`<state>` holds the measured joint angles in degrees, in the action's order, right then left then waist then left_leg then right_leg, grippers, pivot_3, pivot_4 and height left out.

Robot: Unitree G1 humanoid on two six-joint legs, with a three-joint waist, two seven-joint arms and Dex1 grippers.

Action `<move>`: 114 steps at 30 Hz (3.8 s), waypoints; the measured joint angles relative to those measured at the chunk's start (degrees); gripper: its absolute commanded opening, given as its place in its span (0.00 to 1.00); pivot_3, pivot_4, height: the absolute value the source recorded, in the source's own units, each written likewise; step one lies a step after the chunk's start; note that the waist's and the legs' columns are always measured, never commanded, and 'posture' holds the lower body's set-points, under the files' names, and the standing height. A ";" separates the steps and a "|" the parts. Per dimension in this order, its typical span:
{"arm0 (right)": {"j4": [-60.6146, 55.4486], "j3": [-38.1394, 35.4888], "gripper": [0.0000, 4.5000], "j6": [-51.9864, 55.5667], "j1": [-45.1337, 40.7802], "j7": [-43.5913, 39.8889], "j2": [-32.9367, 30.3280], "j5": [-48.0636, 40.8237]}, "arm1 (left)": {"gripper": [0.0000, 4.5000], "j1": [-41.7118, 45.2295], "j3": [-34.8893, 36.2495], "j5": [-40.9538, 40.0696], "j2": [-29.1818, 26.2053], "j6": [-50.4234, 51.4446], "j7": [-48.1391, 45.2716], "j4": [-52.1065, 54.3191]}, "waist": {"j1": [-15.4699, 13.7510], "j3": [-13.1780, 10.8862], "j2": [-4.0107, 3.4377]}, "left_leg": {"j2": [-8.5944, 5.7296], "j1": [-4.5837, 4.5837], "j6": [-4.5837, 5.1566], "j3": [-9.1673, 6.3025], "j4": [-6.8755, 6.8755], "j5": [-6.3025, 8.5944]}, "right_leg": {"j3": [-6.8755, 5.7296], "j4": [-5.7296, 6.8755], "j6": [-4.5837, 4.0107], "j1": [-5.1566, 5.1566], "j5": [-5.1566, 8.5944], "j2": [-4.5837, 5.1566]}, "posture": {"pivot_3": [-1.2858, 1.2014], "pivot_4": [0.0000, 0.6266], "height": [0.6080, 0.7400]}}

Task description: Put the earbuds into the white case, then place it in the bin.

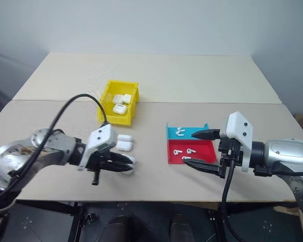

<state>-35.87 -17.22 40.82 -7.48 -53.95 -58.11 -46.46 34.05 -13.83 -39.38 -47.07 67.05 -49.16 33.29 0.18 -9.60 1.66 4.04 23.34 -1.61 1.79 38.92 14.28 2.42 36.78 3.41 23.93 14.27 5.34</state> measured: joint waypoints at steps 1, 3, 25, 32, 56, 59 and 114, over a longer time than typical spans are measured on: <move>-0.16 -0.18 1.00 0.13 0.31 0.13 0.00 -0.01 | 0.00 0.97 -0.39 -0.19 2.05 2.89 2.14 -0.01 | -0.08 0.00 0.01 | 0.00 0.00 0.01 0.00 0.00 0.00 | 0.00 -0.01 0.00 0.00 0.00 0.00 | 0.52 0.24 1.00; -0.45 -0.44 1.00 0.50 1.05 0.31 0.00 -0.01 | 0.00 3.19 -1.34 -0.25 6.48 9.75 6.90 -0.04 | -0.25 0.01 0.01 | -0.01 0.01 0.01 -0.02 0.02 0.01 | 0.00 0.00 0.01 -0.01 0.00 0.00 | 0.52 0.24 1.00; -2.06 -0.47 1.00 0.88 1.59 2.37 0.06 -0.99 | 0.00 4.64 -5.36 -5.06 14.83 25.18 32.15 -6.75 | 0.02 0.02 0.01 | -0.03 -0.15 0.01 -0.07 0.00 0.01 | -0.01 -0.01 0.00 -0.14 0.00 0.01 | 0.52 0.24 1.00; -2.35 -0.48 1.00 0.88 1.98 2.74 0.06 -1.06 | 0.00 4.17 -3.72 -10.23 9.97 25.18 34.76 -6.74 | 0.35 0.02 0.01 | -0.03 -0.18 0.01 -0.07 0.00 0.01 | -0.01 -0.01 0.00 -0.18 0.00 0.01 | 0.52 0.24 1.00; -3.17 -0.96 1.00 0.88 4.05 2.12 0.06 -1.07 | 0.27 -0.29 6.91 -15.21 -18.15 19.68 16.00 3.02 | 0.47 0.01 0.04 | -0.03 -0.16 0.01 -0.04 -0.06 0.01 | -0.02 -0.05 -0.01 -0.12 0.01 0.02 | 0.52 0.24 1.00; -3.25 -0.99 1.00 0.88 4.12 2.14 0.06 -1.06 | 0.49 -0.99 8.17 -14.76 -23.22 16.08 10.11 3.24 | 0.43 0.00 0.05 | -0.03 -0.13 0.01 -0.03 -0.06 0.01 | -0.02 -0.05 -0.01 -0.09 0.01 0.02 | 0.52 0.24 1.00; -4.80 0.30 1.00 0.88 4.55 3.28 0.04 -0.57 | 0.61 22.52 -23.46 9.61 -3.34 24.84 8.77 -20.66 | -0.86 0.02 0.08 | -0.05 -0.16 0.03 -0.08 0.04 0.01 | -0.05 -0.03 0.01 -0.26 0.03 0.02 | 0.52 0.24 1.00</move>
<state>-40.68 -16.93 41.71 -2.93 -50.66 -58.07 -47.04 56.57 -37.29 -29.77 -50.41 91.89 -40.40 12.63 -0.69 -9.57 1.75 3.99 23.18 -1.58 1.71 38.96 14.29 2.36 36.75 3.42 23.67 14.30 5.36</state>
